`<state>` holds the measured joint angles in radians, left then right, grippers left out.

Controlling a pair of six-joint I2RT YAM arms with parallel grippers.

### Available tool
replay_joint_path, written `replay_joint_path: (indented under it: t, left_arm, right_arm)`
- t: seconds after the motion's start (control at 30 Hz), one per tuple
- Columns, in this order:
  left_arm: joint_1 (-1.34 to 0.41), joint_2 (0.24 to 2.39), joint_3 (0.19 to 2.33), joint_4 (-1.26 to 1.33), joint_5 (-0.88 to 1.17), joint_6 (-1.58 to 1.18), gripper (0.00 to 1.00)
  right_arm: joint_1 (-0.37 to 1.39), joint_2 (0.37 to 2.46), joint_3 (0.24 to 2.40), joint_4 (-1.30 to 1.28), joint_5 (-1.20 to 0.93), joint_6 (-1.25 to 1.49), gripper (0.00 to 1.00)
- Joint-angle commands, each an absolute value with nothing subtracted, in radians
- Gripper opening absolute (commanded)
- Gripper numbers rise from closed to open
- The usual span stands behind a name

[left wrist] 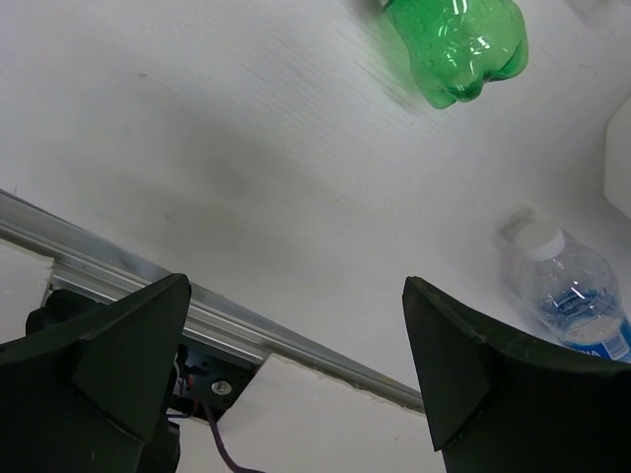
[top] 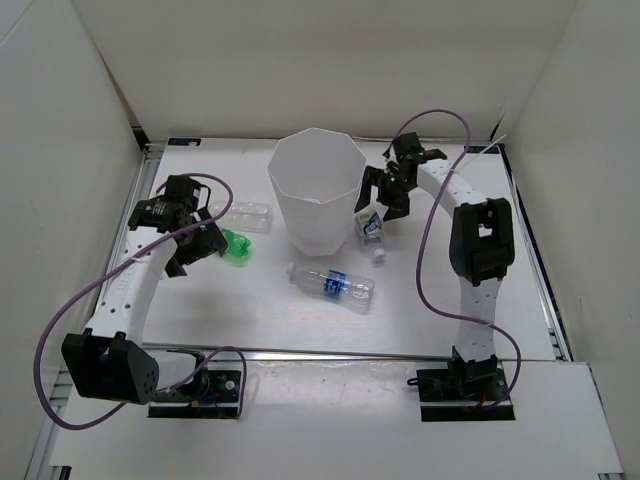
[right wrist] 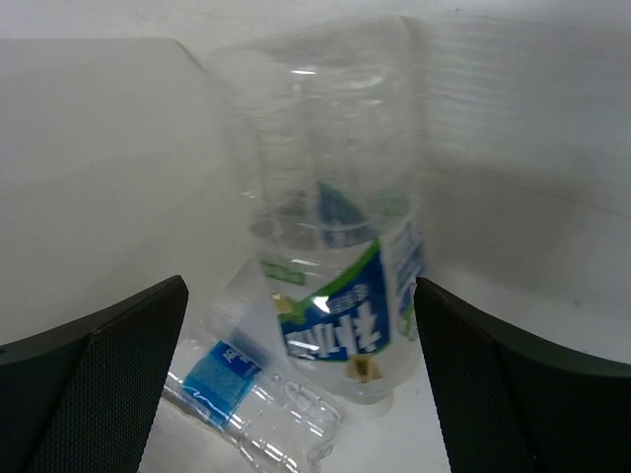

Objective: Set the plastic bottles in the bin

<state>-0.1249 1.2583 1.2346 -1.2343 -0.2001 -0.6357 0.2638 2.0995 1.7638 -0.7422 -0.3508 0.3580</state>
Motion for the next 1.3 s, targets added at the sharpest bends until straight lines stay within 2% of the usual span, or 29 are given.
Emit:
replay_joint_path:
  t: [0.0,0.3,0.9,1.07,1.13,1.2,1.27]
  left_arm:
    - [-0.120,1.226,1.255,-1.261,-0.227,-0.620,1.00]
    - [-0.120,1.235,1.264,-1.261,-0.227,-0.620,1.00]
    - [-0.120,1.253,1.273,-1.261,-0.225,-0.611,1.00]
    - [-0.120,1.262,1.282,-1.270,-0.225,-0.611,1.00]
    - [-0.120,1.262,1.292,-1.270,-0.225,-0.611,1.00]
    - [-0.120,1.262,1.301,-1.281,-0.225,-0.611,1.00]
    - [-0.120,1.262,1.301,-1.281,-0.225,-0.611,1.00]
  right_arm:
    - [0.282,2.128,1.802,-0.772,-0.253,0.333,0.99]
    - [0.282,2.189,1.861,-0.792,-0.178,0.333,0.99]
    - [0.310,2.227,1.871,-0.804,-0.227,0.353,0.98]
    - [0.310,2.238,1.839,-0.824,-0.176,0.373,0.86]
    - [0.285,2.247,1.830,-0.854,-0.176,0.373,0.73]
    - [0.273,2.267,1.830,-0.882,-0.150,0.385,0.64]
    - [0.261,2.267,1.841,-0.904,-0.134,0.385,0.63]
